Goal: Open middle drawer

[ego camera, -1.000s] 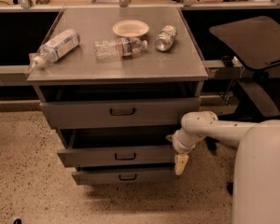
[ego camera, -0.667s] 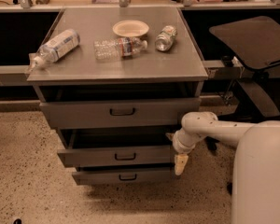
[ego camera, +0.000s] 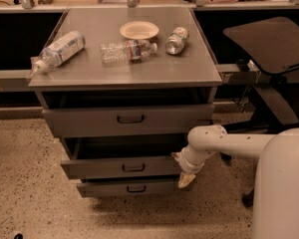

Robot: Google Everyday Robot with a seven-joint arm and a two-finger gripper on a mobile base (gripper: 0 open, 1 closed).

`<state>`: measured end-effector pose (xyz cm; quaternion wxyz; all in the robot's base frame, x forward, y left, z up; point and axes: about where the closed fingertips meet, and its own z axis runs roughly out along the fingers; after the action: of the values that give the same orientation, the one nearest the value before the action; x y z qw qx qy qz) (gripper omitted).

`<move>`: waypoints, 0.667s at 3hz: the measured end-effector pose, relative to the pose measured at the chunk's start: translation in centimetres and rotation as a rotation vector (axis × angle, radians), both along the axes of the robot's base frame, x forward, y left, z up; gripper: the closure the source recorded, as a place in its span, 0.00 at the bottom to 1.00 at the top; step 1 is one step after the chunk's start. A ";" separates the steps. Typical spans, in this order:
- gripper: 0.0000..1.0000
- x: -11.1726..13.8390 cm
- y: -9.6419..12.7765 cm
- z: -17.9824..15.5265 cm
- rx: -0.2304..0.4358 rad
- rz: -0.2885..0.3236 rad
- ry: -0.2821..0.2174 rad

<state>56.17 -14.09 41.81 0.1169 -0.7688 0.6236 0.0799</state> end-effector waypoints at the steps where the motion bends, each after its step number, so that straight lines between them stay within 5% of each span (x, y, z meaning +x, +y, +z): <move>1: 0.51 -0.7 0.2 0.2 0.001 0.009 0.012; 2: 0.51 -0.6 0.2 0.7 0.001 0.009 0.012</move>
Offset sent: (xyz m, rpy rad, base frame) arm -0.0928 -0.0022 0.0073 0.0457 0.1270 -0.0042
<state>55.61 -13.84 42.53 0.1130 -0.7712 0.6207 0.0855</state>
